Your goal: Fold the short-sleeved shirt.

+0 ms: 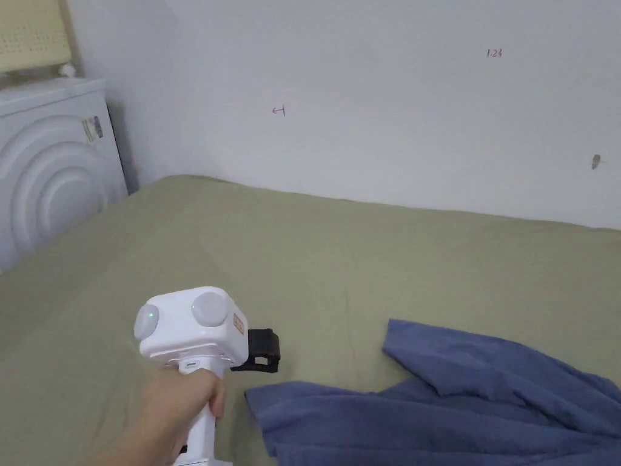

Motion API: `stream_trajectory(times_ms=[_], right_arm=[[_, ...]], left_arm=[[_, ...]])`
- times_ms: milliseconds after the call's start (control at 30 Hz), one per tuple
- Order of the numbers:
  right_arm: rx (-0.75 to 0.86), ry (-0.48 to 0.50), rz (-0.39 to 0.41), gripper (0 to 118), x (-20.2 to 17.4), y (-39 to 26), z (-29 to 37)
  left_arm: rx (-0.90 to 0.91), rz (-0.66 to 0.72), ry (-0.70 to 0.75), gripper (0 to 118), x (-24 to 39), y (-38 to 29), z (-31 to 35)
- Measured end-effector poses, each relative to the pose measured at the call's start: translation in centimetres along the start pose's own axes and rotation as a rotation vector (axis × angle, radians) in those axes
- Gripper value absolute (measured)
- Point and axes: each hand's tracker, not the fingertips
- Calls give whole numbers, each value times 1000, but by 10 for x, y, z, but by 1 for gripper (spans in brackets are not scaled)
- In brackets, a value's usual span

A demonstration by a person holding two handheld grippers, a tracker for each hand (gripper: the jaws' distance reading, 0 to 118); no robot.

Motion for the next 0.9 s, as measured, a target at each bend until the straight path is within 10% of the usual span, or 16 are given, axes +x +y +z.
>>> stream_trajectory(times_ms=[300,367,400,467,700,833,900], right_arm=[[-60,-11,7,4,16,-3,-23],[-60,-16,17,4,16,-4,-22],[-57,-14,25,4,17,-4,-22],[-50,-7,40,4,16,-4,-22],[-104,-85,-33,8,81,27,-67],[-214,-91,-215,107,151,59,-134],[-294,-151,-256,107,173,67,-166]], left_arm=[[-166,-110,125,97,33,0,-71],[-118,-150,171,46,39,0,-59],[-68,-196,183,3,41,-2,-48],[-61,-169,-38,0,41,0,-40],[-58,-208,25,0,51,-5,-39],[-78,-206,3,0,56,-17,-32],[-79,-216,0,0,60,-23,-29]])
